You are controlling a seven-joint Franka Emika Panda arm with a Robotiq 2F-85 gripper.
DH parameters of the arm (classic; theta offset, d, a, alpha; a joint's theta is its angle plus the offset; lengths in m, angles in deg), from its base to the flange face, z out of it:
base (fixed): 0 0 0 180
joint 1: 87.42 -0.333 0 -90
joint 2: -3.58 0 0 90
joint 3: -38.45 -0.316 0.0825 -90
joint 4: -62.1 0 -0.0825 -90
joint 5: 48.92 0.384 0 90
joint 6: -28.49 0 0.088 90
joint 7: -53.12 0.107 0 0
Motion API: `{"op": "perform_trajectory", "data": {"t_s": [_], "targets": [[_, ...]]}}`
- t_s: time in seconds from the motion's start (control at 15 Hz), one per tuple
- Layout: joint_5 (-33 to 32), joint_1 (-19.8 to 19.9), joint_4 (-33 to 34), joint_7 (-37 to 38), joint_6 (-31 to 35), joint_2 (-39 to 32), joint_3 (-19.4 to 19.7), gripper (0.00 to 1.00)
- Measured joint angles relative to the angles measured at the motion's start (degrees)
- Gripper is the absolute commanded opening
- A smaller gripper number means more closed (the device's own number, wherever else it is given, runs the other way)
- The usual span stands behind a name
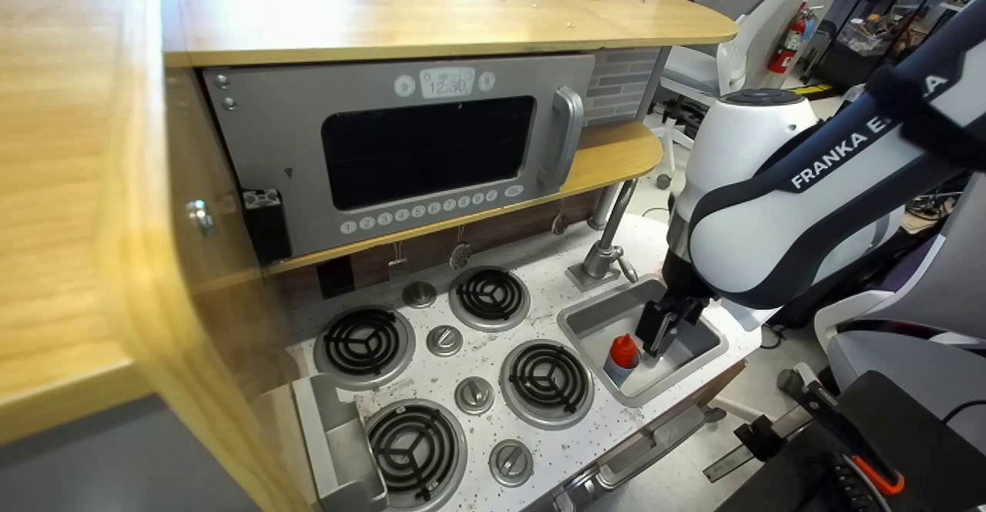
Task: Remove the squeeze bottle from the sink and put it on the sink counter
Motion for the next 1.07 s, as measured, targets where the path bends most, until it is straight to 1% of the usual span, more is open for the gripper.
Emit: {"op": "perform_trajectory", "data": {"t_s": [0.53, 1.0, 1.07], "targets": [[0.0, -0.08, 5.38, -1.71, -0.27, -5.08, -0.95, 1.0], [-0.04, -0.68, 7.7, -2.46, -0.36, -7.03, -1.65, 1.0], [-0.04, -0.78, 7.95, -2.53, -0.36, -7.12, -1.67, 0.99]]}}
